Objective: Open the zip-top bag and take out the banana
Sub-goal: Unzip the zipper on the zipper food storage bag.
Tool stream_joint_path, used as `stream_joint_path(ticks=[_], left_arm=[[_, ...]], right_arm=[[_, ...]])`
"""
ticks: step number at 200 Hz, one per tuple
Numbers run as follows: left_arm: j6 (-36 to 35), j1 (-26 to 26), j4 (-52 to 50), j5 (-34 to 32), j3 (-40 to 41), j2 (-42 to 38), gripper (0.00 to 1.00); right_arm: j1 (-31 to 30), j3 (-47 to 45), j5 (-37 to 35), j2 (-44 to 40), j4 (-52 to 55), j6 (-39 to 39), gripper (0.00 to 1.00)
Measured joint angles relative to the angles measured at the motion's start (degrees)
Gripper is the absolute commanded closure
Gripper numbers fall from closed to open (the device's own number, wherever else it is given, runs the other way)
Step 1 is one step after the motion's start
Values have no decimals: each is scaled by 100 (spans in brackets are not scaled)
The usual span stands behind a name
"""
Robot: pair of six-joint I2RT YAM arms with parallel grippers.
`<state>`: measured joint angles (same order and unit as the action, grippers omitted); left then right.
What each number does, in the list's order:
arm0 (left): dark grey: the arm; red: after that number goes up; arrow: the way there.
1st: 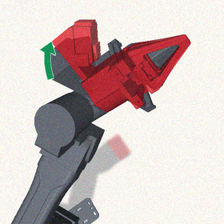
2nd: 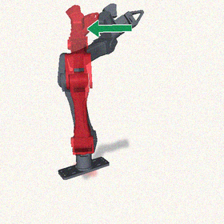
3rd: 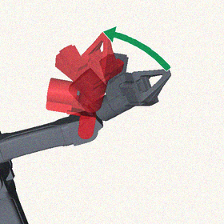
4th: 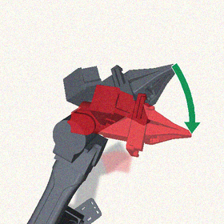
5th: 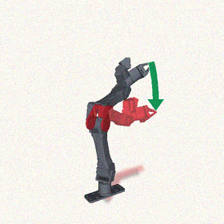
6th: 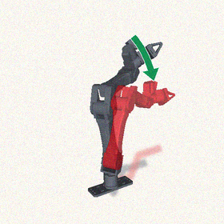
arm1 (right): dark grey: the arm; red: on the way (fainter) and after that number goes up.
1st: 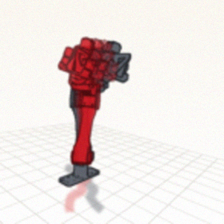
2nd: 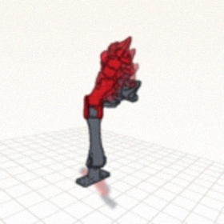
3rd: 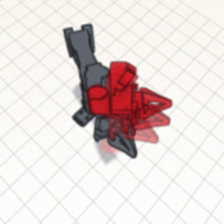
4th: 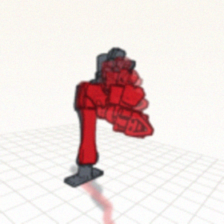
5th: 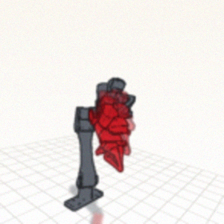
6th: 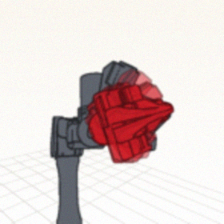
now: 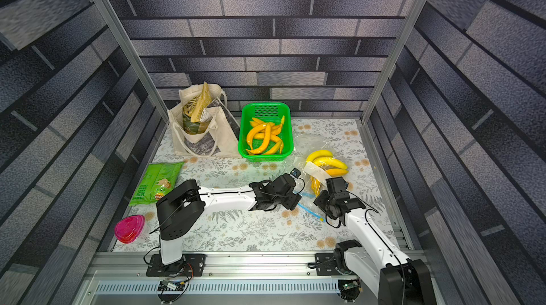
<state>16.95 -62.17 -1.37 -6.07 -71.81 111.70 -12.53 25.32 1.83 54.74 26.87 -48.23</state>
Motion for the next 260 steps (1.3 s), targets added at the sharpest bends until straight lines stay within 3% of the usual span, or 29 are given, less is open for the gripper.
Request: stream_joint_path(ticks=[51, 87, 141, 175, 199, 225, 244, 260], left_arm=[[133, 302, 52, -24, -293, 695, 28], [249, 538, 96, -17, -299, 704, 29], [302, 553, 98, -24, -299, 710, 29], [304, 496, 107, -35, -297, 710, 29], [302, 396, 162, -48, -264, 710, 27], [286, 304, 442, -63, 33, 564, 14], [186, 227, 619, -59, 479, 219, 2], [39, 98, 787, -63, 831, -118, 0]], right_arm=[[0, 39, -339, -11, 376, 68, 43], [-103, -175, -173, 24, 214, -9, 49], [-417, -284, -142, 72, 153, -240, 49], [-450, -402, -96, 52, -52, -372, 77], [-461, -407, -63, 22, -103, -415, 92], [-461, -107, -122, -94, 160, -297, 100], [-461, 262, -184, -105, 326, -162, 100], [-461, 446, -195, -103, 376, -74, 100]])
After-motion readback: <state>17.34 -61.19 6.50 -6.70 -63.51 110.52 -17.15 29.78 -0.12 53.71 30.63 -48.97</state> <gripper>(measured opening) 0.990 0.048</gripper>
